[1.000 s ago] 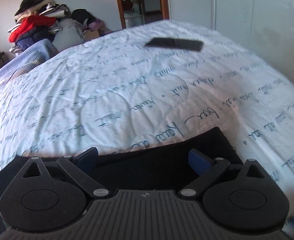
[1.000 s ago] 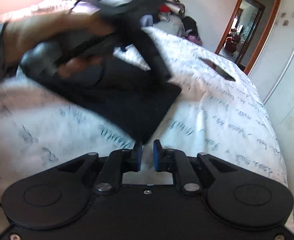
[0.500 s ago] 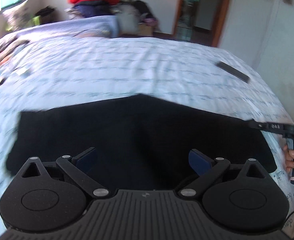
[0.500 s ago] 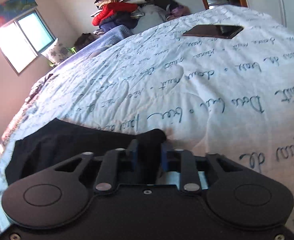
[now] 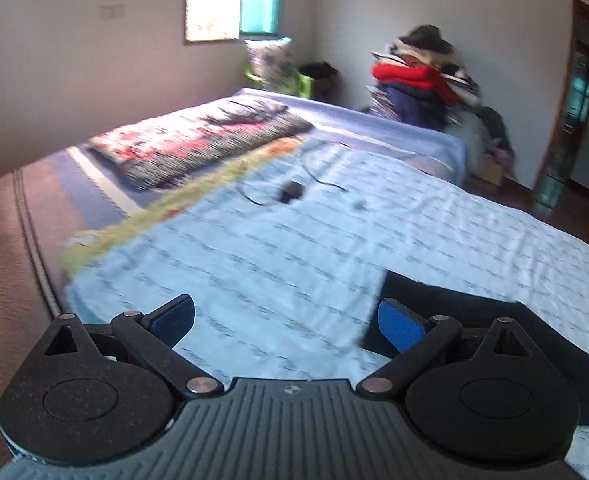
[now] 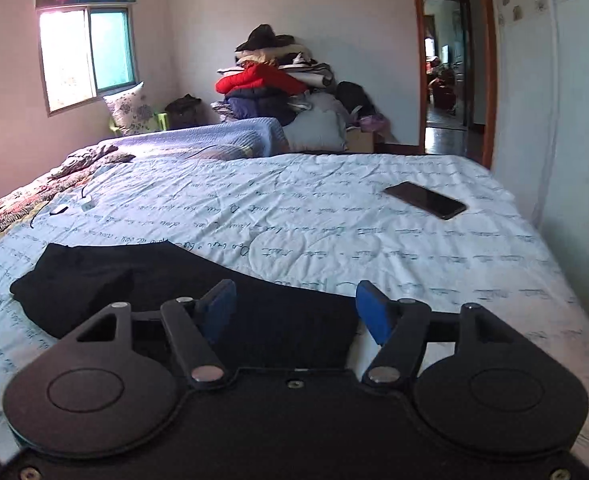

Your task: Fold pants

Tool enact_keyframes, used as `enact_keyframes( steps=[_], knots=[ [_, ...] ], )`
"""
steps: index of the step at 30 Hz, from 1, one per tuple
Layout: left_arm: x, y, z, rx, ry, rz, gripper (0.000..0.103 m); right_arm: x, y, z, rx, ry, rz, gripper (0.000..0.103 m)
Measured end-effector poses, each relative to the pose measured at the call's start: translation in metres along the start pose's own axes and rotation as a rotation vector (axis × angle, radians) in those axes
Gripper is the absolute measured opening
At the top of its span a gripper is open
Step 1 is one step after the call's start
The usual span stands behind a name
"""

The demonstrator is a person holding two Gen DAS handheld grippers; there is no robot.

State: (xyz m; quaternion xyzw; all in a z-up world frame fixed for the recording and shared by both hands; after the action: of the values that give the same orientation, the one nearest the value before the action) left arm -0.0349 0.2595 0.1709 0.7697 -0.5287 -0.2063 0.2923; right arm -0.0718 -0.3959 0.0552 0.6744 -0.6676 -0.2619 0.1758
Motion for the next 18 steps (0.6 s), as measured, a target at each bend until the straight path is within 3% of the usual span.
enact_keyframes(
  steps=[2, 4, 6, 8, 10, 12, 15, 18],
  knots=[
    [-0.020, 0.006, -0.008, 0.051, 0.036, -0.094, 0.102, 0.004, 0.034, 0.000, 0.007, 0.018, 0.059, 0.067],
    [-0.026, 0.001, -0.011, 0.090, 0.056, -0.125, 0.102, 0.004, 0.072, -0.001, 0.041, 0.030, 0.120, 0.070],
    [-0.006, -0.017, -0.007, 0.093, 0.005, -0.097, 0.102, -0.002, 0.101, -0.006, 0.102, 0.021, 0.113, 0.077],
    [0.028, -0.042, 0.005, 0.064, -0.084, -0.007, 0.102, -0.018, 0.107, -0.010, 0.159, 0.039, 0.057, 0.080],
    [0.068, -0.079, 0.023, 0.000, -0.159, 0.118, 0.102, -0.044, 0.091, -0.011, 0.191, 0.112, 0.000, 0.082],
    [0.101, -0.116, 0.042, -0.057, -0.198, 0.177, 0.102, -0.079, 0.054, -0.007, 0.185, 0.212, -0.047, 0.083],
    [0.143, -0.162, 0.067, -0.112, -0.233, 0.140, 0.099, -0.123, -0.013, -0.001, 0.122, 0.289, -0.155, 0.082],
    [0.175, -0.180, 0.079, -0.060, -0.307, 0.086, 0.097, -0.155, -0.078, 0.004, 0.067, 0.326, -0.160, 0.078]
  ],
)
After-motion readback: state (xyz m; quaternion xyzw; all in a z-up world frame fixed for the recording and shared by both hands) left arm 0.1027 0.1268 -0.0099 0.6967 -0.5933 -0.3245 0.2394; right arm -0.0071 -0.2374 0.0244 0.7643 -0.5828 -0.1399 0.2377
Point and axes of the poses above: each gripper's, at about its wrist camera, not at the fingertips, and y roughly against the way its jaws point, x to its right, z to its underside, the point moved 1 cm from there along -y, roughly the way its jaws point, and after that the axes turned 8 degrees about -x, right-handed, at the moved point
